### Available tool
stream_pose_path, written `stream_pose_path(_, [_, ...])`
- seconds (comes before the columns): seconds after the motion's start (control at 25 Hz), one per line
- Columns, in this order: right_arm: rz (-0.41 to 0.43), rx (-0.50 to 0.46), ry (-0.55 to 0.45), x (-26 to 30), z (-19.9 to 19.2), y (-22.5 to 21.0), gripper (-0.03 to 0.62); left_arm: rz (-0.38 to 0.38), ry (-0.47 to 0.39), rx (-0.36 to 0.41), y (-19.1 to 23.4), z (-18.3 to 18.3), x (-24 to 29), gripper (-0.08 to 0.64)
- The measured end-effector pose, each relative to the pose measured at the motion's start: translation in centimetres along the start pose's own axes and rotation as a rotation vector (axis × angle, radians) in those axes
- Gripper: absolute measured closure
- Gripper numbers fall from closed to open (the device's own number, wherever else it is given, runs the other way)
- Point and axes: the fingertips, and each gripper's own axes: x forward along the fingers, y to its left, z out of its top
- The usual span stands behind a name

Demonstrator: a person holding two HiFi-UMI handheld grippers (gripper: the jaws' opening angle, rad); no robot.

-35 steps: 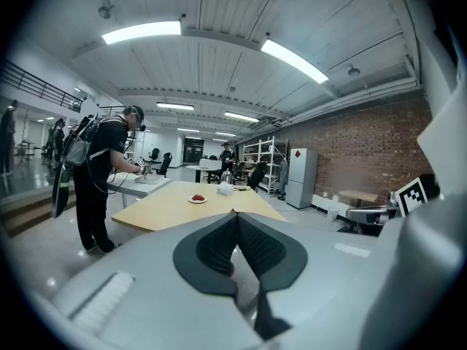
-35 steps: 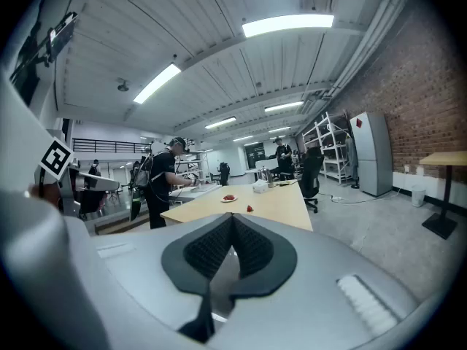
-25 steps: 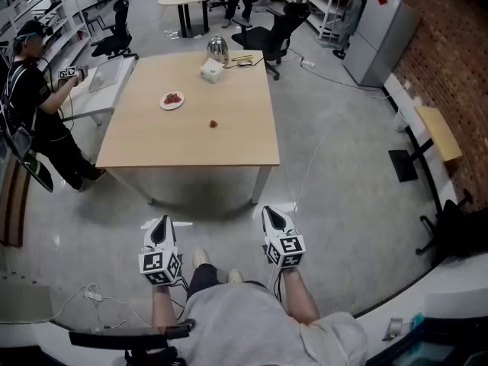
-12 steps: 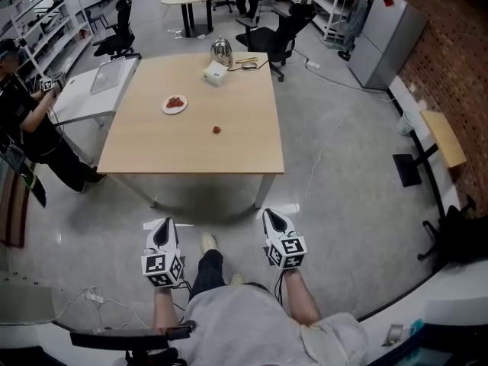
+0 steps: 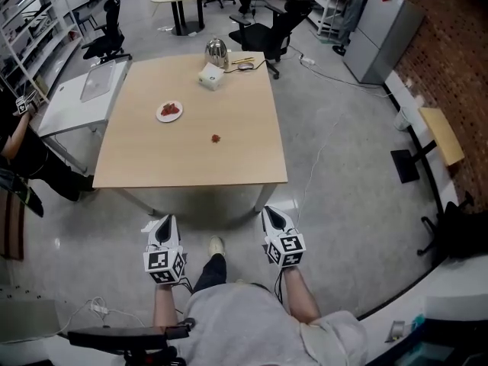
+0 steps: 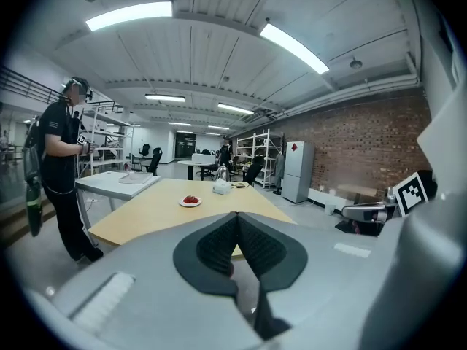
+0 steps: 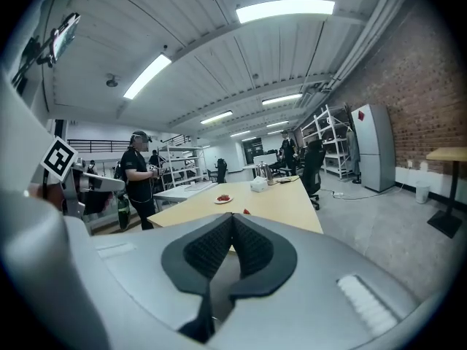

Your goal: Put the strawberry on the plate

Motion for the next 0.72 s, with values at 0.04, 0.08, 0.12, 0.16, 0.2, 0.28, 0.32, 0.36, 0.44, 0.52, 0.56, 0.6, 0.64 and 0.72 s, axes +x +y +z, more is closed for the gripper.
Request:
stream_pose_path(0.04, [-0.005,-0.002,0.001,0.7,0.1,-0.1,0.586,-0.007,0.001,0.003,0.3,0.2,0.7,0.54])
stream_pose_path(0.08, [-0.01,-0.007,0.002,1.5,0.3,-0.2,0.586,-0.014,0.001,0.005,0.6,0.4,1.4,0.54])
stream_pose_path(0.12, [-0.013,-0.012,0.004,2.3,0.6,-0.1,0.586,-0.02,0.002,0.008,0.9,0.6,2.1,0.54])
stream_pose_path(0.16, [-0.014,-0.013,0.006,3.2,0.8,0.0,0.586,-0.024,0.005,0.009,1.3,0.9,2.8,0.54])
stream_pose_path(0.2, [-0.014,-0.011,0.007,4.0,1.1,0.1,0.586,-0.031,0.007,0.007,1.7,1.0,3.4,0.54])
stream_pose_path(0.28, [-0.014,-0.007,0.011,5.6,1.5,0.4,0.586,-0.047,0.013,0.007,2.3,1.3,4.7,0.54])
stream_pose_path(0.32, [-0.014,-0.008,0.013,6.4,1.7,0.6,0.586,-0.055,0.016,0.01,2.5,1.4,5.2,0.54])
stream_pose_path(0.36, [-0.014,-0.009,0.013,7.1,2.0,0.7,0.586,-0.06,0.019,0.014,2.9,1.5,5.8,0.54])
stream_pose_path(0.44, [-0.016,-0.012,0.014,8.6,2.4,1.0,0.586,-0.07,0.019,0.015,3.6,2.0,6.9,0.54])
stream_pose_path(0.52, [-0.02,-0.014,0.014,10.1,3.0,1.1,0.586,-0.078,0.016,0.012,4.6,2.6,8.1,0.54])
stream_pose_path(0.56, [-0.023,-0.015,0.013,10.8,3.3,1.2,0.586,-0.08,0.015,0.011,5.2,2.9,8.7,0.54])
stream_pose_path(0.6, [-0.026,-0.016,0.012,11.4,3.6,1.3,0.586,-0.082,0.014,0.009,5.7,3.1,9.2,0.54])
stream_pose_path(0.64, [-0.029,-0.016,0.01,12.0,3.9,1.3,0.586,-0.083,0.014,0.008,6.2,3.3,9.7,0.54])
stream_pose_path(0.72, [-0.037,-0.016,0.006,13.0,4.3,1.4,0.586,-0.089,0.011,0.006,7.1,3.6,10.7,0.54])
